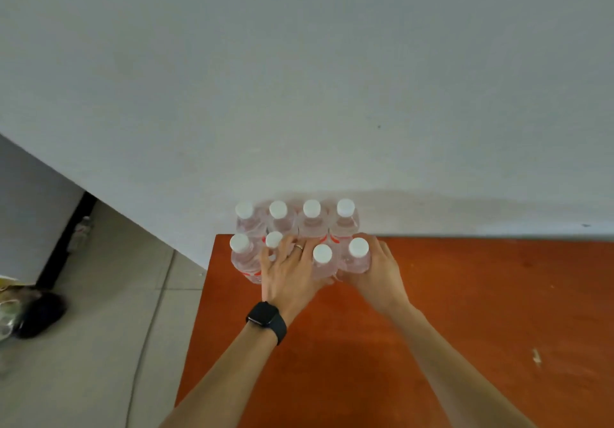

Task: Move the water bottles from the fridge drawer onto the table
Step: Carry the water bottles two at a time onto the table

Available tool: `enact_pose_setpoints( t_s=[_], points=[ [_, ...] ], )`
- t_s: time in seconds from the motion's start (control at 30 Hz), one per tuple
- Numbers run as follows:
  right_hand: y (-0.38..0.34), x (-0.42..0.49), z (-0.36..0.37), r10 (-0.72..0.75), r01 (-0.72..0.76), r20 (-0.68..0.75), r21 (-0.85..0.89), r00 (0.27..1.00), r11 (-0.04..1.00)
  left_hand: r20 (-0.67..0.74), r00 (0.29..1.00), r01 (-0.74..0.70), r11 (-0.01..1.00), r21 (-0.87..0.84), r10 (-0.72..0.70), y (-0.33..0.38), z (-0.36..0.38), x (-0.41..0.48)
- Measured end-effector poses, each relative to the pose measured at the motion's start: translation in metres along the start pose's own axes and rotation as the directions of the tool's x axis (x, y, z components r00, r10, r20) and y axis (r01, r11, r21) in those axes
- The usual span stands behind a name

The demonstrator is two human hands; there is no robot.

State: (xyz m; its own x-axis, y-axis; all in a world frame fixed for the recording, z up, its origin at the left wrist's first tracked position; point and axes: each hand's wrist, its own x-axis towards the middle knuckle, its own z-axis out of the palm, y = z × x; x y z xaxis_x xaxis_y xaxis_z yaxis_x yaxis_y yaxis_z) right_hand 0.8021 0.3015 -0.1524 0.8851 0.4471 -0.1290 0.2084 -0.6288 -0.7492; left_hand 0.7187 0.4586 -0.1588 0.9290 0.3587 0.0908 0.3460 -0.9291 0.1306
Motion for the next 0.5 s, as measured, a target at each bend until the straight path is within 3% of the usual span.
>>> enact_pose_setpoints(
  t_s=[0.2,0.3,0.5],
  points=[
    [0.006,0.002,0.006,0.029,-0.029,0.007,0.107,1.0,0.994,-0.097,0.995,-0.035,0.999,-0.011,0.034,-0.003,-0.006,-0.001],
    [0.008,0.0,0.008,0.1,-0.102,0.018,0.185,0.995,0.977,-0.055,0.989,-0.129,0.987,0.094,0.135,-0.01,-0.023,0.007],
    [0.015,-0.001,0.01,0.089,-0.116,0.127,0.222,0.988,0.968,-0.004,0.977,-0.208,0.961,0.182,0.212,-0.013,-0.036,0.023]
  ],
)
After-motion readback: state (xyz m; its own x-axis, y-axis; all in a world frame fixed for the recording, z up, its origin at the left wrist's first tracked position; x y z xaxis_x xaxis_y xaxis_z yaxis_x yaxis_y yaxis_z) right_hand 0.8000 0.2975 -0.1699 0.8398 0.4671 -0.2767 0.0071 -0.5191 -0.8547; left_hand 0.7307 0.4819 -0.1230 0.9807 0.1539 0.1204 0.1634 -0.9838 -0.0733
